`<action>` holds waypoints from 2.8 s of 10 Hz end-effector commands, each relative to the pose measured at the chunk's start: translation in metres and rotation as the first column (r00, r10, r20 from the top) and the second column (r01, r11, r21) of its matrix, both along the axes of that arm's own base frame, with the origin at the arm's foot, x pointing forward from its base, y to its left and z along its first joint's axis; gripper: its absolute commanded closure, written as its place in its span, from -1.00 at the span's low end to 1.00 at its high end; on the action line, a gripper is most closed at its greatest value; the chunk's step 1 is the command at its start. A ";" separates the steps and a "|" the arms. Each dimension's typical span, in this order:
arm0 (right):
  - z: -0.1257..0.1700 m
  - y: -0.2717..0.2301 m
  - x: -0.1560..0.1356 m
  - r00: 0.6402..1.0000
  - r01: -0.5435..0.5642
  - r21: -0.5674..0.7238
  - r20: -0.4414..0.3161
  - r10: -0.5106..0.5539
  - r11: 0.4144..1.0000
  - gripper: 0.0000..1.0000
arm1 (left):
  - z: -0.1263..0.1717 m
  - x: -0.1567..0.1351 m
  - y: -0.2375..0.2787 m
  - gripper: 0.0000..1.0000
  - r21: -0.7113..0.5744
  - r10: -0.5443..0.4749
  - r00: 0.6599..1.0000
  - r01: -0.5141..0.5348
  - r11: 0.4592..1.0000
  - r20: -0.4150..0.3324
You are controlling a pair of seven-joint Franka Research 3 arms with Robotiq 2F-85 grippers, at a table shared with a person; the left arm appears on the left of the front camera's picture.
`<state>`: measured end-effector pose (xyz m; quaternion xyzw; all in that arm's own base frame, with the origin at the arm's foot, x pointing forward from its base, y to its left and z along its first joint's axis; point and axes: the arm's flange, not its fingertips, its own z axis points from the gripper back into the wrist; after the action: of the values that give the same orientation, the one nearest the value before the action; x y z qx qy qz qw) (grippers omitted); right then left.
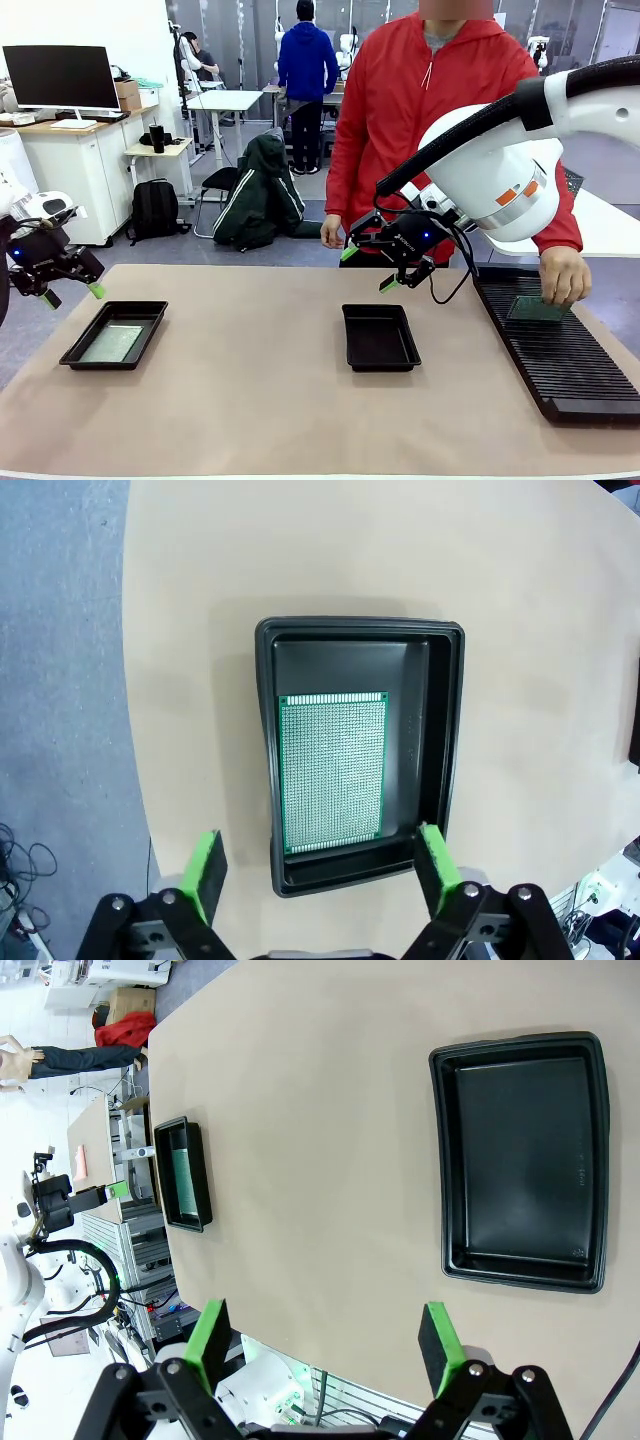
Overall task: Inspect and transfer BCBs to ESD trays.
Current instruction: Pick up the Blank PCB from the PCB Rack and place it in the right ESD tray.
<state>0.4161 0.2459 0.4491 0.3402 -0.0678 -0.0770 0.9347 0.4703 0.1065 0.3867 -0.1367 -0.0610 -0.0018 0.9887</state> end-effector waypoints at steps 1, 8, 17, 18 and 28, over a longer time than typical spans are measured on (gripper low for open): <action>0.001 0.001 0.000 1.000 0.003 -0.014 -0.004 -0.003 1.000 -1.00 | -0.001 0.001 0.001 -1.00 -0.003 0.001 1.000 -0.001 1.000 0.010; 0.051 -0.035 -0.026 0.981 -0.152 -0.161 0.098 0.169 0.975 -1.00 | -0.001 0.001 0.001 -1.00 -0.003 0.001 1.000 -0.001 1.000 0.010; 0.291 -0.288 -0.072 0.421 -0.673 -0.639 0.084 0.903 0.373 -1.00 | -0.001 0.001 0.001 -1.00 -0.003 0.001 1.000 -0.001 1.000 0.010; 0.307 -0.303 -0.073 0.311 -0.690 -0.679 0.035 0.950 0.251 -1.00 | -0.001 0.001 0.001 -1.00 -0.003 0.001 1.000 -0.001 1.000 0.010; 0.343 -0.325 -0.078 0.055 -0.626 -0.780 -0.044 0.998 0.001 -1.00 | -0.001 0.001 0.001 -1.00 -0.003 0.001 1.000 -0.001 1.000 0.010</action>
<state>0.3392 -0.0795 0.7935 -0.0269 -0.1238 0.6547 0.7452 0.4703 0.1070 0.3867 -0.1367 -0.0612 -0.0014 0.9887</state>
